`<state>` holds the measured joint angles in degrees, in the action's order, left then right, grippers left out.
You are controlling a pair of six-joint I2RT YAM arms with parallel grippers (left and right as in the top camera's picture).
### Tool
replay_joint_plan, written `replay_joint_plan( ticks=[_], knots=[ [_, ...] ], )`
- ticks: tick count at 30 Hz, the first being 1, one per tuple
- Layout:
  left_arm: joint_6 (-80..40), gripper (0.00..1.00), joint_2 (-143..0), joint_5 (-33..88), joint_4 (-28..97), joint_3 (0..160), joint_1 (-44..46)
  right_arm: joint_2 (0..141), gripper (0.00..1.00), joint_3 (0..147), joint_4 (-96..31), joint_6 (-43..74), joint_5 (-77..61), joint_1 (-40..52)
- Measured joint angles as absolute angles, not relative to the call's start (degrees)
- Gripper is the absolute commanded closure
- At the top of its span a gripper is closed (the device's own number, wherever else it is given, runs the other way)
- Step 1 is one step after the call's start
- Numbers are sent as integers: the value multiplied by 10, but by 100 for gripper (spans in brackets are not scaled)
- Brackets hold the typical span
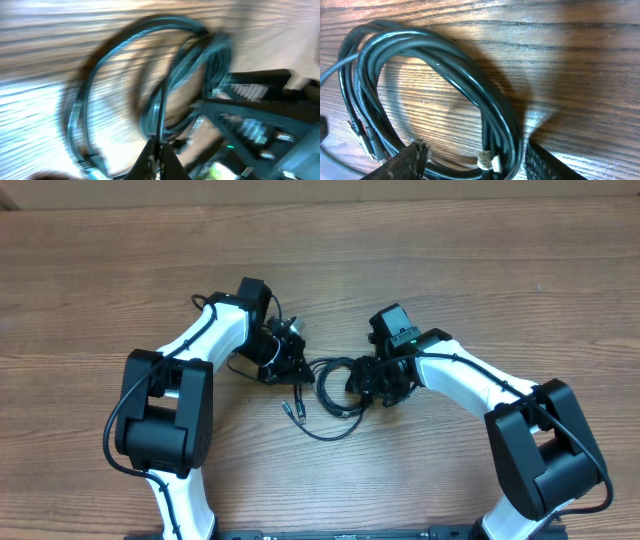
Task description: Untangle cables
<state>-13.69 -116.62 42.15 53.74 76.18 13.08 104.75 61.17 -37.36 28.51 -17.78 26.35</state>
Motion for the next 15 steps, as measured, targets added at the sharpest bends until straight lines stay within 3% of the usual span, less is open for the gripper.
replay_joint_plan(
  ticks=[7,9,15],
  knots=[
    [-133,83,-1166,203,562,762,131,1047,39,612,-373,285,-178,263],
    [-133,74,-1166,175,562,762,131,1047,39,612,-373,285,-178,263],
    [-135,59,-1166,166,568,770,131,1047,38,612,-372,285,-178,263]
  ],
)
